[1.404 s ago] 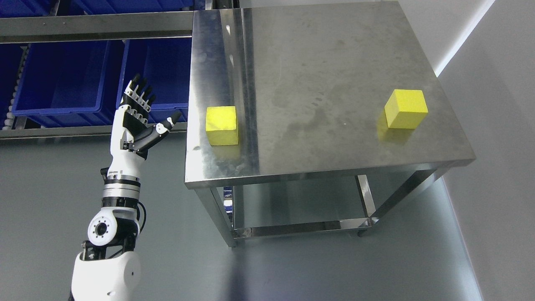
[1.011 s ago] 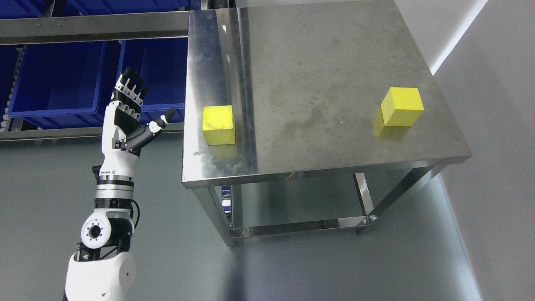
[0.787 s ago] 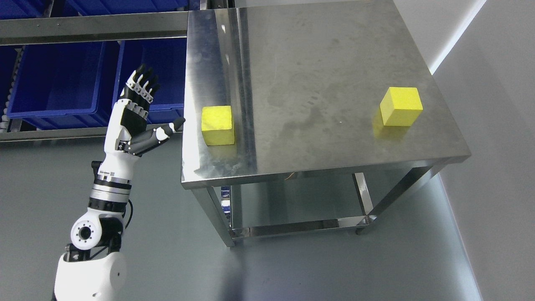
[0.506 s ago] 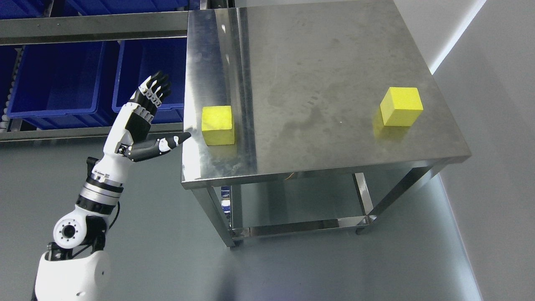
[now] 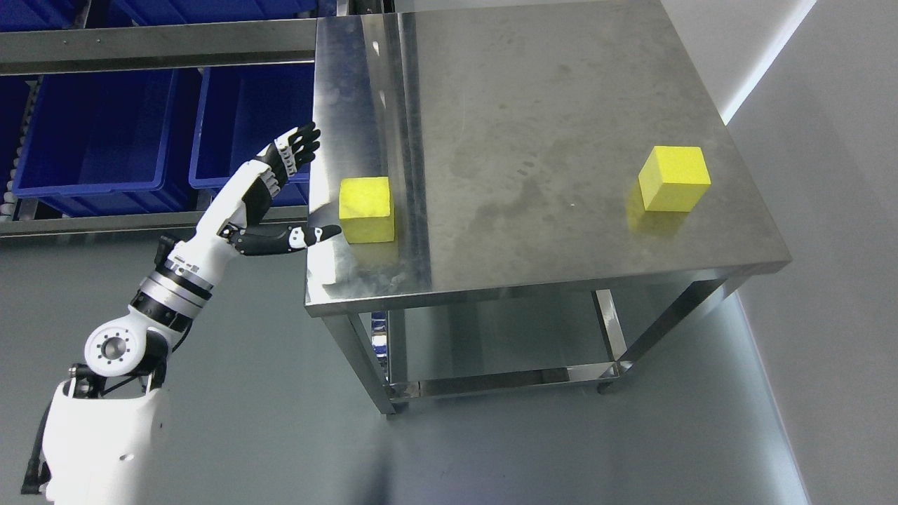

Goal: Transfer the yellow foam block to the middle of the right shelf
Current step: 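Close the left hand around the yellow foam cube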

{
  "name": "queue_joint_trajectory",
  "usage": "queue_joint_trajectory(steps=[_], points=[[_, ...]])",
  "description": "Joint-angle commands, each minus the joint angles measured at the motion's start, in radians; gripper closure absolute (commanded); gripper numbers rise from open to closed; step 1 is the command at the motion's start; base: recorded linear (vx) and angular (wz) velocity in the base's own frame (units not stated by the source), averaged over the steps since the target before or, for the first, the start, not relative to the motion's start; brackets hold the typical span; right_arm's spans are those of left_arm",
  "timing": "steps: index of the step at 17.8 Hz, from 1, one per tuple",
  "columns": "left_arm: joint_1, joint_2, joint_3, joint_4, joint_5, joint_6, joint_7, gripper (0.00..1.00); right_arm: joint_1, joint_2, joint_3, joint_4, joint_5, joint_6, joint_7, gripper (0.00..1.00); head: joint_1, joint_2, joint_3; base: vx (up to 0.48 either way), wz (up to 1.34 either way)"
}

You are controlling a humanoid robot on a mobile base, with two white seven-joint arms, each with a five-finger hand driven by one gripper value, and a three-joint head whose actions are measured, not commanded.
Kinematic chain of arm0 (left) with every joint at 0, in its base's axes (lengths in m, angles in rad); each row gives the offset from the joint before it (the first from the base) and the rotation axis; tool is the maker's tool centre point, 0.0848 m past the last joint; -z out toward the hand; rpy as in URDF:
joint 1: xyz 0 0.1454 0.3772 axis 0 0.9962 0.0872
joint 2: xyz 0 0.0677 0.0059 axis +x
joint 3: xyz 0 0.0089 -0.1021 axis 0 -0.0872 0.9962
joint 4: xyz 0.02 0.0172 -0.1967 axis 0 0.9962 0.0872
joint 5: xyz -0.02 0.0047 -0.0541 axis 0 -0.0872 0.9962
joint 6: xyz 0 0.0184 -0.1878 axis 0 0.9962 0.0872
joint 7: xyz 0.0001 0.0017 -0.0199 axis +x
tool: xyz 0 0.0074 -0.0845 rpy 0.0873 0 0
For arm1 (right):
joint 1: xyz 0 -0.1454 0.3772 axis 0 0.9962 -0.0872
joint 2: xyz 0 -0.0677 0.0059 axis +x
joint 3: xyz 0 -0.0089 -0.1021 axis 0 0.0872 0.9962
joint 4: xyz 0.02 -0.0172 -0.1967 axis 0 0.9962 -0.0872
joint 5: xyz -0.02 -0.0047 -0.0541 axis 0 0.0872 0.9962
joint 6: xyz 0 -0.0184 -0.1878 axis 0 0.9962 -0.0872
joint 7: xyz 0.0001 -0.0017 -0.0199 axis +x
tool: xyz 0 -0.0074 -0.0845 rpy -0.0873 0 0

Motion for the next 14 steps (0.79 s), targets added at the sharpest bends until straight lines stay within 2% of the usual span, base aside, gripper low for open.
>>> queue_joint_trajectory(steps=[1, 7, 12, 14], points=[[-0.084, 0.046, -0.207, 0.123, -0.056, 0.029, -0.013, 0.01, 0.002, -0.017, -0.001, -0.017, 0.003, 0.001, 0.001, 0.00, 0.0000, 0.000, 0.000, 0.000, 0.00], [-0.132, 0.029, -0.230, 0.220, -0.161, 0.030, -0.042, 0.03, 0.002, -0.017, 0.000, -0.017, 0.003, 0.001, 0.001, 0.00, 0.0000, 0.000, 0.000, 0.000, 0.00], [-0.147, 0.009, -0.201, 0.221, -0.158, 0.038, -0.044, 0.20, 0.002, -0.017, 0.000, -0.017, 0.003, 0.001, 0.001, 0.00, 0.0000, 0.000, 0.000, 0.000, 0.00], [-0.146, -0.023, -0.163, 0.221, -0.157, 0.038, -0.044, 0.31, 0.002, -0.017, 0.000, -0.017, 0.003, 0.001, 0.001, 0.00, 0.0000, 0.000, 0.000, 0.000, 0.00]])
